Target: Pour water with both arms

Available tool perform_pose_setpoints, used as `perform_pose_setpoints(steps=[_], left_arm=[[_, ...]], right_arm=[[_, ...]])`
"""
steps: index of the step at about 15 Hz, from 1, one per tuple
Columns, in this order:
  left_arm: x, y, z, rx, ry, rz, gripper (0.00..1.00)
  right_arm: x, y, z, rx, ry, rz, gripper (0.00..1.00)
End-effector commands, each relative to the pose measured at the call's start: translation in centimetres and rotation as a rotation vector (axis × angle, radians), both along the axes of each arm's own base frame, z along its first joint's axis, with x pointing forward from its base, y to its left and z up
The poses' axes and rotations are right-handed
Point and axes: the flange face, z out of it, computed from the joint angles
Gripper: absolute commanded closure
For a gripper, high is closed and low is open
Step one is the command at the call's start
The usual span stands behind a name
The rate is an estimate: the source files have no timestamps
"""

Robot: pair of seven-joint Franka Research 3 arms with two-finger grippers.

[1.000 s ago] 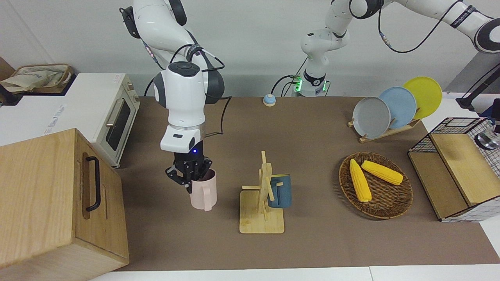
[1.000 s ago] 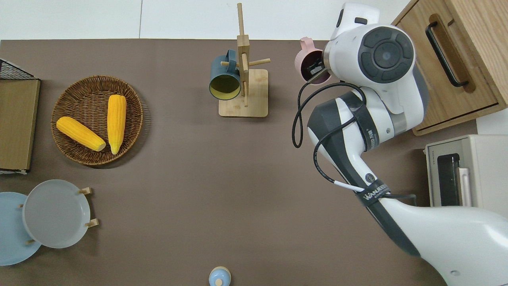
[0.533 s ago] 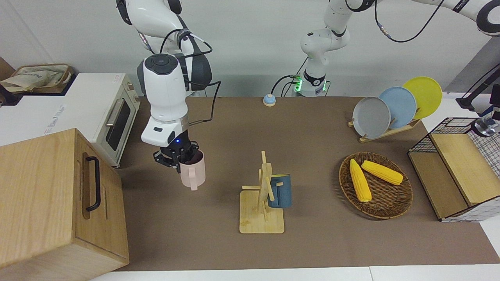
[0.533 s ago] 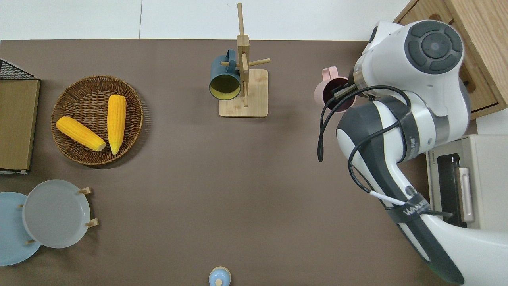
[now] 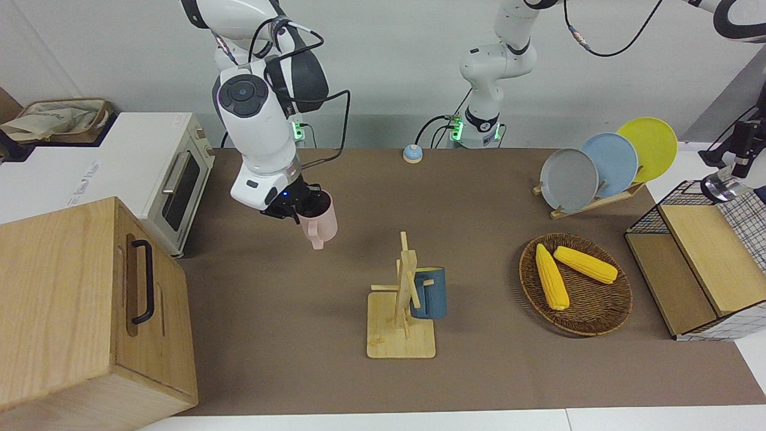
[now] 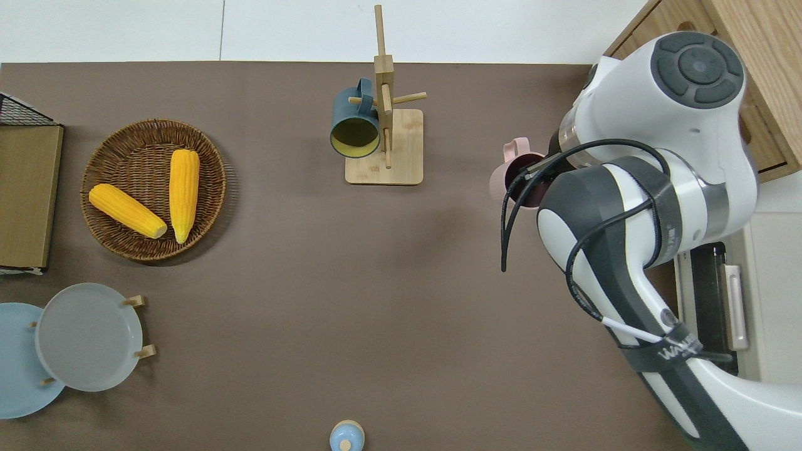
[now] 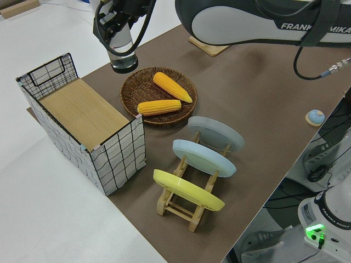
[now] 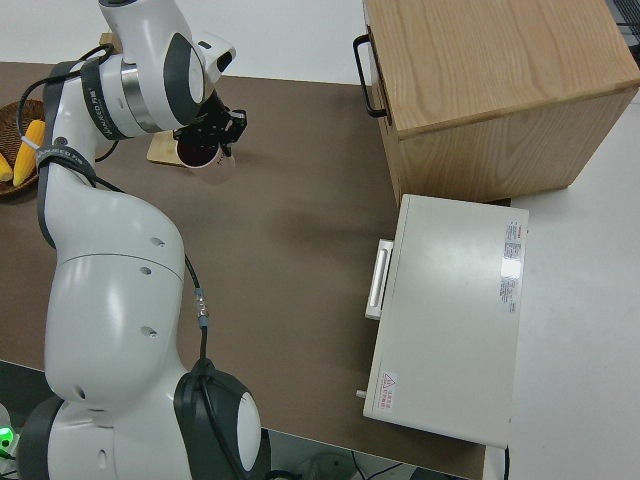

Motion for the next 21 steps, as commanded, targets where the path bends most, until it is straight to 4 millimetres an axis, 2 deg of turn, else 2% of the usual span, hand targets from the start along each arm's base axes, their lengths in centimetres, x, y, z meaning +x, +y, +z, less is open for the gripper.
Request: perform_pose_setpoints(steps=[1,6,8,9,11,13,16,21], left_arm=[[-2.4,-2.0,1.1,0.007,0.008,0.008,1.0],[-4.0,-5.4,0.8,0.019,0.043,-0.007,1.0],[-4.9,-6.7,0.6,0.006,0.051,-0.011,1.0],[-5.3,-7.4,0.4,0.004,0.055,-0.021,1.0],[-6.1,-8.2,0.4,0.006,0.06,-0.026,1.0],[-6.5,-10.0,-0.2,0.011,0.078,-0.014,1.0],[-7.4,-12.4,-0.6,-0.001,0.084,0.007,1.0],[-9.8,-15.1,-2.6,-0.008,0.06,0.035,1.0]], right_arm=[[-2.0,3.3,0.7,0.055,0.051,-0.125,1.0],[-4.5,10.6,2.1,0.133,0.093,-0.301,1.0],[-5.2,12.6,2.4,0.146,0.098,-0.36,1.0],[-6.0,14.4,2.3,0.152,0.105,-0.39,1.0],[-6.6,16.5,2.4,0.166,0.1,-0.442,1.0],[-7.3,18.3,2.1,0.175,0.1,-0.45,1.0],[-8.3,21.9,0.3,0.176,0.109,-0.493,1.0],[-9.6,27.9,-4.7,0.2,0.124,-0.536,1.0]])
